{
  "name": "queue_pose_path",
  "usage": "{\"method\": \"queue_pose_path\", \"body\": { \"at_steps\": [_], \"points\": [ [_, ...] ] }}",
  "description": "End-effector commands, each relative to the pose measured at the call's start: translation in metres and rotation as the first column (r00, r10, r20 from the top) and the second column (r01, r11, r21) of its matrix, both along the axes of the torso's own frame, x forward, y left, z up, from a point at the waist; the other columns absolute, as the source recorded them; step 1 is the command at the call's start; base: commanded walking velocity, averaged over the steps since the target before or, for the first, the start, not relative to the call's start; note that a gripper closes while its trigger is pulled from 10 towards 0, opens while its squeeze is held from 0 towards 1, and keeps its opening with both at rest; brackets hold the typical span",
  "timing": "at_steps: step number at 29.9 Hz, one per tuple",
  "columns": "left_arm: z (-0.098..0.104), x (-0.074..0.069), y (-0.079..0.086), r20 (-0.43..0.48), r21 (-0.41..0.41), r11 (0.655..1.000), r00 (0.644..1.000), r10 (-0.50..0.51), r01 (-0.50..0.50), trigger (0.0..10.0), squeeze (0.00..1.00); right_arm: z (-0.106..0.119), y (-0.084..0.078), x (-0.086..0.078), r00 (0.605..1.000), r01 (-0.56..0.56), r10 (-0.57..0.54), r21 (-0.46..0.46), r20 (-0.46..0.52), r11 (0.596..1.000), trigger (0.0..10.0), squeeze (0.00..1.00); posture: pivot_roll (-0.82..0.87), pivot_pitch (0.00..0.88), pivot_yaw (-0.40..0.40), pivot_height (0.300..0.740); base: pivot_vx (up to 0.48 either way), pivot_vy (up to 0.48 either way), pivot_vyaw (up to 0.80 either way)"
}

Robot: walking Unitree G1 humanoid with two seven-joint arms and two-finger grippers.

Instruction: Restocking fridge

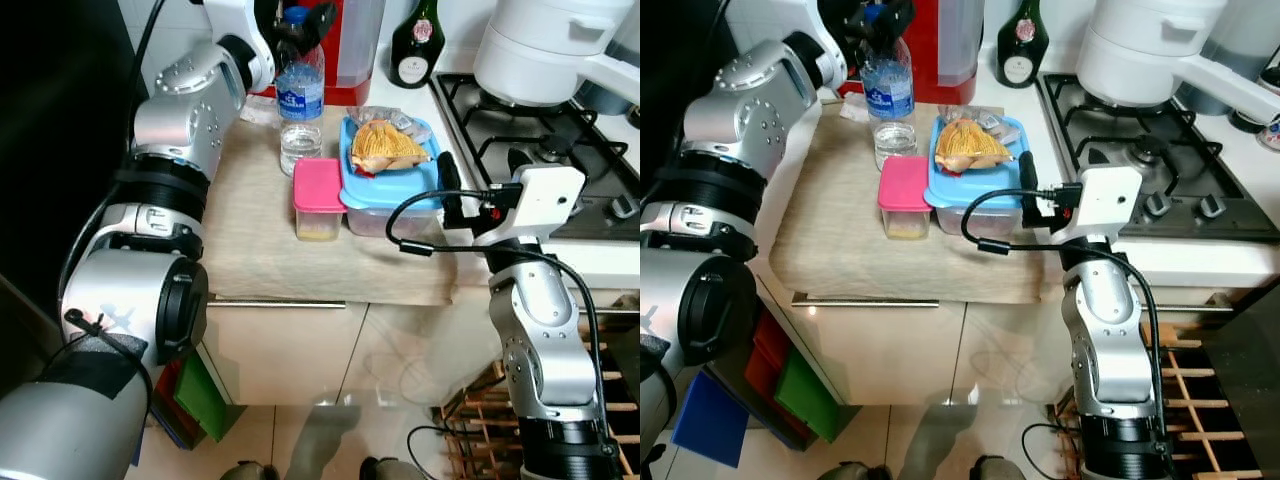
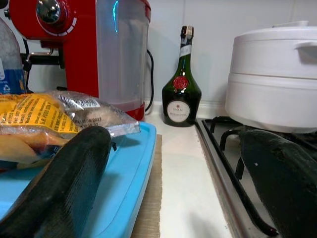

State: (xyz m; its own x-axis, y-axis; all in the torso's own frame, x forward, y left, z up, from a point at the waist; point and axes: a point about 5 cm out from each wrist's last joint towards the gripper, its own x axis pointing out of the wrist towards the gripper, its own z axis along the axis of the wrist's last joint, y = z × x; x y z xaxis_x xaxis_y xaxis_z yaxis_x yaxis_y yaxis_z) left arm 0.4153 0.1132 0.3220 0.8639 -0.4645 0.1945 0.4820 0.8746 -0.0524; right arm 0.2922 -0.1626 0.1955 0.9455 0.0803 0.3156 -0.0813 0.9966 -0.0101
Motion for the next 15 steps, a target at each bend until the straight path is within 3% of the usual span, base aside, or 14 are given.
{"method": "queue_pose_path", "body": {
  "at_steps": [1,10,11,15],
  "points": [
    [0.0016,0.0008,-0.0035,-0.011,0.004,1.0,1.0,-0.006,0.006,10.0,0.0,0.0017,0.0002,-0.0006,1.0,-0.006,0.006,0.01,-0.005,1.0,10.0,0.0,-0.17,0.101,0.006,0.74,0.0,0.0,0.0],
    [-0.0024,0.0027,-0.005,-0.018,0.006,1.0,1.0,0.009,-0.009,10.0,0.0,0.0,0.0019,-0.0013,1.0,-0.009,0.009,0.01,-0.018,1.0,10.0,0.0,-0.17,0.108,0.009,0.74,0.0,0.0,0.0],
    [-0.0025,0.0027,-0.0048,-0.013,0.01,1.0,1.0,0.012,-0.012,0.0,0.0,-0.0001,0.0019,-0.0011,1.0,-0.009,0.009,0.01,-0.018,1.0,10.0,0.0,-0.17,0.109,0.009,0.74,0.0,0.0,0.0],
    [-0.0036,0.0033,-0.0026,-0.004,0.021,0.999,1.0,0.029,-0.029,0.0,0.0,-0.0003,0.0024,-0.0009,1.0,-0.01,0.01,0.009,-0.02,1.0,10.0,0.0,-0.17,0.107,0.007,0.74,0.0,0.0,0.0]
  ]
}}
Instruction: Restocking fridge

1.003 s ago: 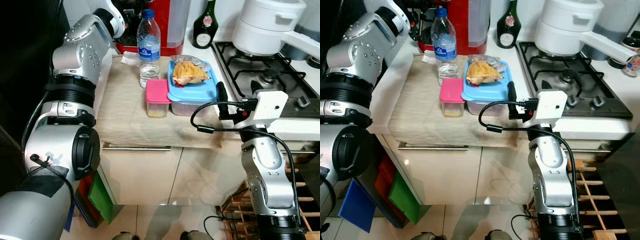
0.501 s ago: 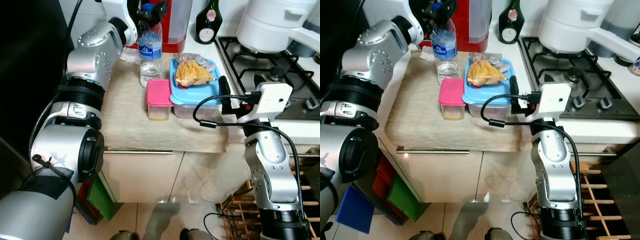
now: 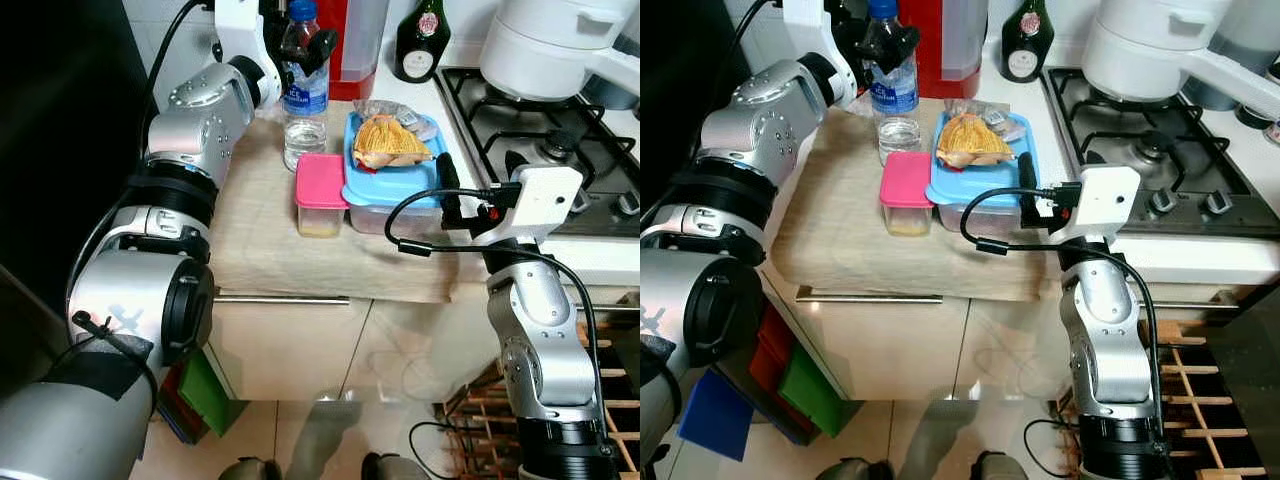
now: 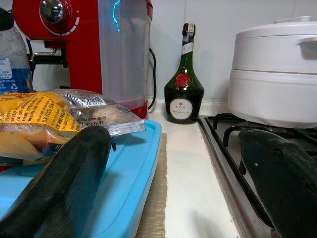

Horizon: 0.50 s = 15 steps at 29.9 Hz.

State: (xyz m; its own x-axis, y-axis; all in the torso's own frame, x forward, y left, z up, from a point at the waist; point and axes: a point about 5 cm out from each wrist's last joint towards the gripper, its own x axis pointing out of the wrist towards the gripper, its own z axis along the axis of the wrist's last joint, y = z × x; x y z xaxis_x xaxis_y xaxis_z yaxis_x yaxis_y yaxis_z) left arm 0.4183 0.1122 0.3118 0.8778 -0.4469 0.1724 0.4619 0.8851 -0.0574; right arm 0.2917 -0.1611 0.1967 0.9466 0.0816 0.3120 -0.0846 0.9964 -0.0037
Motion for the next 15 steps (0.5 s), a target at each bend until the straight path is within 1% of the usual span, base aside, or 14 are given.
{"method": "queue_pose_path", "body": {
  "at_steps": [1,9,15],
  "points": [
    [0.0067,0.0003,-0.0015,0.017,0.015,1.0,1.0,0.007,-0.007,0.0,0.0,-0.0015,0.0008,-0.0003,1.0,-0.007,0.007,0.003,-0.016,1.0,10.0,0.0,-0.17,0.107,0.007,0.74,0.0,0.0,0.0],
    [-0.0002,0.0016,0.0007,0.026,0.015,1.0,1.0,0.016,-0.016,0.0,0.0,-0.0019,-0.0013,0.0,1.0,-0.002,0.002,-0.004,-0.02,1.0,10.0,0.0,-0.19,0.101,0.01,0.74,0.0,0.0,0.0],
    [-0.0004,0.0019,-0.0009,0.031,0.006,1.0,0.999,0.016,-0.016,0.0,0.0,-0.001,-0.0044,-0.0002,1.0,0.009,-0.01,-0.01,-0.018,1.0,10.0,0.0,-0.19,0.096,0.013,0.74,0.0,0.0,0.0]
  ]
}}
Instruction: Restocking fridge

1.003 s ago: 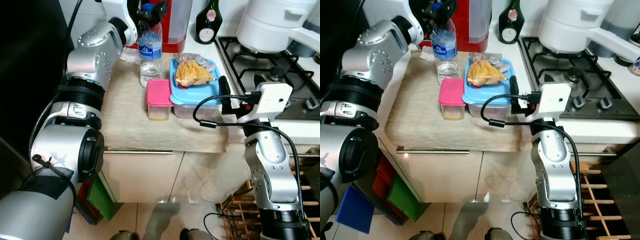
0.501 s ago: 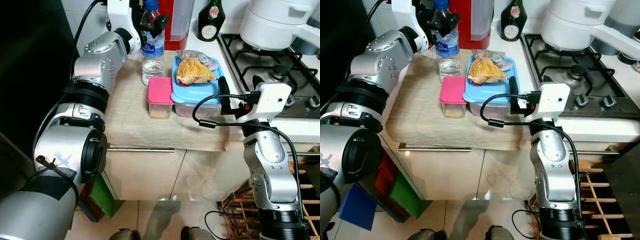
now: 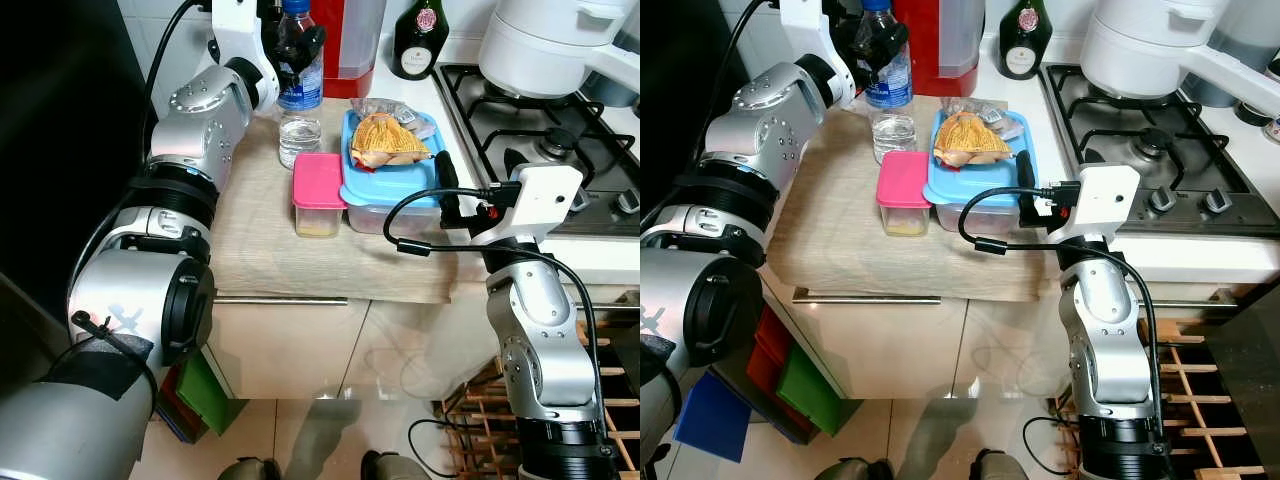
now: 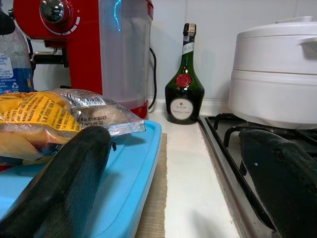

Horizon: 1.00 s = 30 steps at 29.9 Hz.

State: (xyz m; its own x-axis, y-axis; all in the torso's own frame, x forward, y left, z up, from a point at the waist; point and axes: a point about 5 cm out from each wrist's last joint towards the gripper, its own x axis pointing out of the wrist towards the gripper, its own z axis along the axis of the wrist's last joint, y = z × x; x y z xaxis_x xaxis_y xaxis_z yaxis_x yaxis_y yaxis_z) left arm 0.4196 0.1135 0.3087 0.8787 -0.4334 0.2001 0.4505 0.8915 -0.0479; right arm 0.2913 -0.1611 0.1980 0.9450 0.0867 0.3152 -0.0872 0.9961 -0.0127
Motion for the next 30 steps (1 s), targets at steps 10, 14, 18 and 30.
{"method": "queue_pose_path", "body": {
  "at_steps": [10,14,18,30],
  "points": [
    [-0.003,0.0,-0.004,0.005,-0.029,1.0,1.0,-0.001,0.001,0.0,0.0,-0.011,-0.009,0.006,0.998,0.047,-0.046,0.025,-0.044,0.999,10.0,0.0,-0.17,0.054,0.039,0.74,0.0,0.0,0.0],
    [0.002,-0.004,-0.01,0.069,-0.039,0.999,0.998,0.011,-0.008,0.0,0.0,-0.015,-0.017,0.01,0.995,0.085,-0.081,0.052,-0.062,0.995,10.0,0.0,-0.17,0.038,0.06,0.74,0.0,0.0,0.0],
    [0.021,-0.011,-0.015,0.194,-0.04,0.999,0.981,0.006,0.001,0.0,0.0,-0.003,-0.023,0.012,0.993,0.117,-0.115,0.052,-0.032,0.992,10.0,0.0,-0.17,0.028,0.039,0.74,0.0,0.0,0.0],
    [0.046,-0.044,0.004,0.468,-0.097,0.985,0.867,0.169,-0.14,10.0,0.0,0.011,-0.012,0.018,0.995,0.088,-0.088,0.003,0.055,0.996,10.0,0.0,-0.14,0.012,0.012,0.74,0.0,0.0,0.0]
  ]
}}
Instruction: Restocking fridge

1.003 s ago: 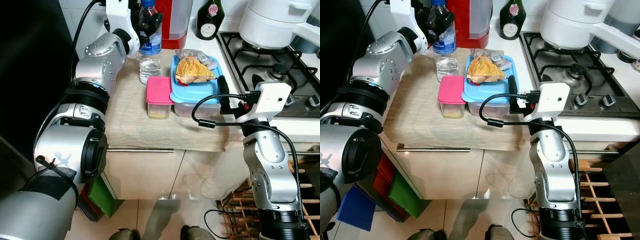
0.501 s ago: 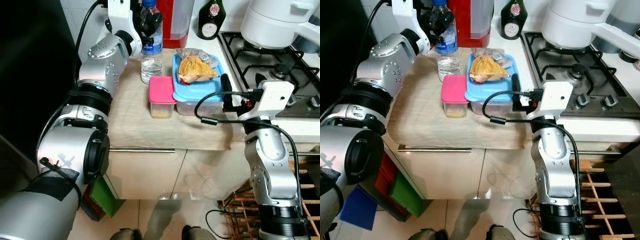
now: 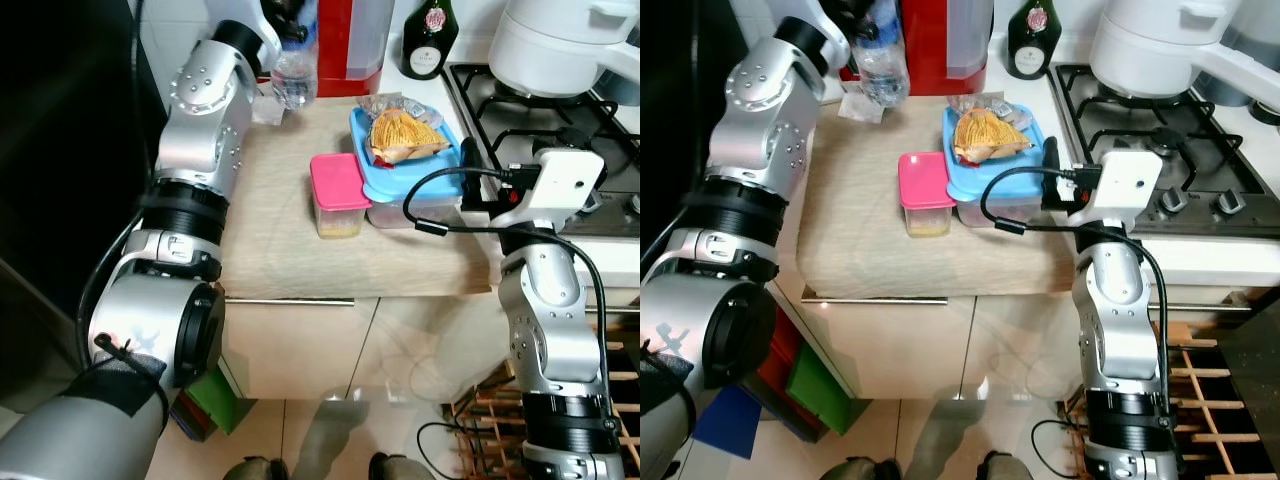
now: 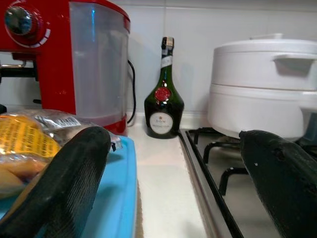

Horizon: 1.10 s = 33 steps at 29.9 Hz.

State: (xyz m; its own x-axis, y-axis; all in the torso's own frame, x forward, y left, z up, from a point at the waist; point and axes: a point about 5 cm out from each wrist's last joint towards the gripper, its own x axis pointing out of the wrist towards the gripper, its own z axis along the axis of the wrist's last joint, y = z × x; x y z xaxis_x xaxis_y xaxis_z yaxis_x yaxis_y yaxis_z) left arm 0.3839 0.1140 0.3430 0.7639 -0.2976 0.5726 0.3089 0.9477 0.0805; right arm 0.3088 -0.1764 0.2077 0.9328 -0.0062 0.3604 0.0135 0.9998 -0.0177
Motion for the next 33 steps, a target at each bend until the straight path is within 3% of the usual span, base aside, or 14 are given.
{"method": "queue_pose_path", "body": {
  "at_steps": [1,7,10,12,18,19,22,33],
  "points": [
    [0.007,-0.013,0.009,0.072,-0.033,0.999,0.997,0.032,-0.03,10.0,0.0,0.001,0.005,0.0,1.0,-0.022,0.022,0.005,0.008,1.0,10.0,0.0,-0.13,0.003,0.016,0.74,0.0,0.0,0.0],
    [-0.004,-0.027,0.024,0.076,-0.086,0.992,0.992,0.103,-0.097,10.0,0.0,0.006,0.007,0.0,0.998,-0.032,0.032,0.005,0.046,0.999,10.0,0.0,-0.12,0.0,0.04,0.74,0.0,0.0,0.0],
    [-0.014,-0.046,0.039,0.127,-0.077,0.975,0.968,0.216,-0.207,10.0,0.0,0.029,0.0,-0.007,0.988,0.007,-0.007,0.001,0.155,1.0,10.0,0.0,-0.12,0.0,0.054,0.74,0.0,0.0,0.0],
    [-0.019,-0.05,0.042,0.133,-0.077,0.97,0.962,0.237,-0.229,10.0,0.0,0.033,-0.003,-0.009,0.984,0.027,-0.028,0.007,0.175,1.0,10.0,0.0,-0.12,0.0,0.055,0.74,0.0,0.0,0.0],
    [-0.053,-0.051,0.033,0.017,-0.045,0.974,0.975,0.222,-0.221,10.0,0.0,0.024,-0.006,-0.008,0.988,0.053,-0.056,0.026,0.142,0.998,10.0,0.0,-0.12,0.0,0.051,0.74,0.0,0.0,0.0],
    [-0.067,-0.05,0.027,-0.039,-0.028,0.976,0.975,0.217,-0.218,10.0,0.0,0.016,0.0,-0.005,0.995,0.022,-0.027,0.044,0.095,0.999,10.0,0.0,-0.11,0.0,0.048,0.74,0.0,0.0,0.0],
    [-0.08,-0.053,0.022,-0.084,-0.011,0.977,0.974,0.209,-0.211,10.0,0.0,0.007,0.012,-0.005,0.998,-0.032,0.03,0.045,0.056,0.998,10.0,0.0,-0.11,0.0,0.043,0.74,0.0,0.0,0.0],
    [-0.066,-0.06,0.013,-0.007,0.0,0.98,0.98,0.197,-0.197,10.0,0.0,0.011,0.025,0.0,0.995,-0.06,0.061,-0.01,0.082,0.998,10.0,0.0,-0.11,0.0,0.028,0.74,0.0,0.0,0.0]
  ]
}}
